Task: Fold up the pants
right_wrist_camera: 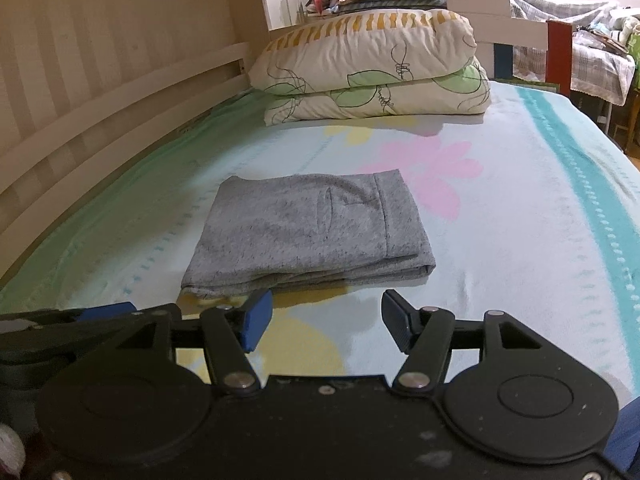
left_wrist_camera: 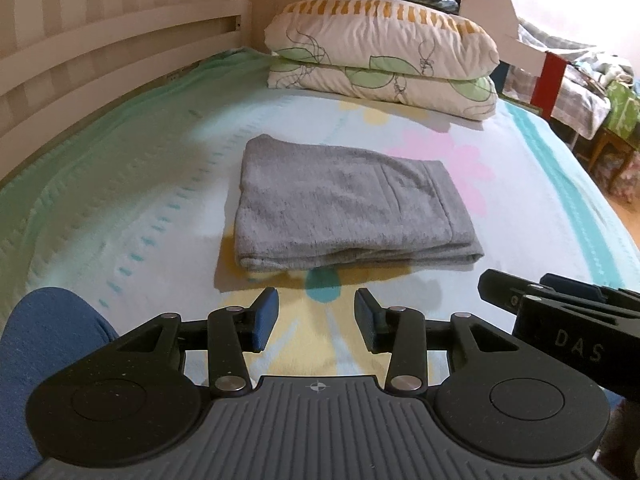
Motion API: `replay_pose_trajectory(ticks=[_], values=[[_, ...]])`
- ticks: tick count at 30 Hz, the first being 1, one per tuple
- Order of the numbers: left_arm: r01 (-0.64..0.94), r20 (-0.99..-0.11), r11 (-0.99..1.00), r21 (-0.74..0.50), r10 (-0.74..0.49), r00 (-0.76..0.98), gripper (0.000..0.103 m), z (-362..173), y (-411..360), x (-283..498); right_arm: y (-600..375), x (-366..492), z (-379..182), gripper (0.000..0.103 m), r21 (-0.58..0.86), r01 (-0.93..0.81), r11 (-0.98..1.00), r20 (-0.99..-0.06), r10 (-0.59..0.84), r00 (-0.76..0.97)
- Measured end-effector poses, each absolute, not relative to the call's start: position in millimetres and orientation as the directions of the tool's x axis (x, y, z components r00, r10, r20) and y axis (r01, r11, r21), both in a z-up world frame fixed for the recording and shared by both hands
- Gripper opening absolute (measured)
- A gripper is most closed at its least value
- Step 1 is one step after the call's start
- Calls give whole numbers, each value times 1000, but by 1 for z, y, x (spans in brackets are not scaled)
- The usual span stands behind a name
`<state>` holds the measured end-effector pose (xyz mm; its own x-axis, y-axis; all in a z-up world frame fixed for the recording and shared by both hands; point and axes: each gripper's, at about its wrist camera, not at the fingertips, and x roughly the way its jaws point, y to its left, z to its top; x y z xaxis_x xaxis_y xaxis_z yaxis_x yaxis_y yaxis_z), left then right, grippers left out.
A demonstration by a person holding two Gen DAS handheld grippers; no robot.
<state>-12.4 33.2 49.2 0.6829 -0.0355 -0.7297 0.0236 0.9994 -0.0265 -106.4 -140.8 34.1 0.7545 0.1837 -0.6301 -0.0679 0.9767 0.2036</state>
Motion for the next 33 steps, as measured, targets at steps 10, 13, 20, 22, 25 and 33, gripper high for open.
replay_pose_trajectory(ticks=[10,13,20,22,25,33], values=[[17,-745,1000,-26,-31,666,40,45,32,-11,-148,-101,30,64,220,-90,971,-633,212,744],[18,-748,1000,-24,-30,663,40,45,31,-10,-149,-100,29,64,223,-96,970,-635,219,741],[16,-755,1000,-13,-20,655,40,43,29,-10,-150,-99,27,64,233,-95,968,-636,226,738],[14,-756,1000,-11,-18,654,40,43,29,-10,-154,-98,27,64,236,-99,967,-637,231,736],[13,-759,1000,-10,-16,651,40,42,29,-10,-156,-98,26,64,239,-102,966,-637,235,735],[6,-765,1000,-9,-11,643,40,41,32,-8,-157,-98,25,64,244,-107,964,-639,243,730]])
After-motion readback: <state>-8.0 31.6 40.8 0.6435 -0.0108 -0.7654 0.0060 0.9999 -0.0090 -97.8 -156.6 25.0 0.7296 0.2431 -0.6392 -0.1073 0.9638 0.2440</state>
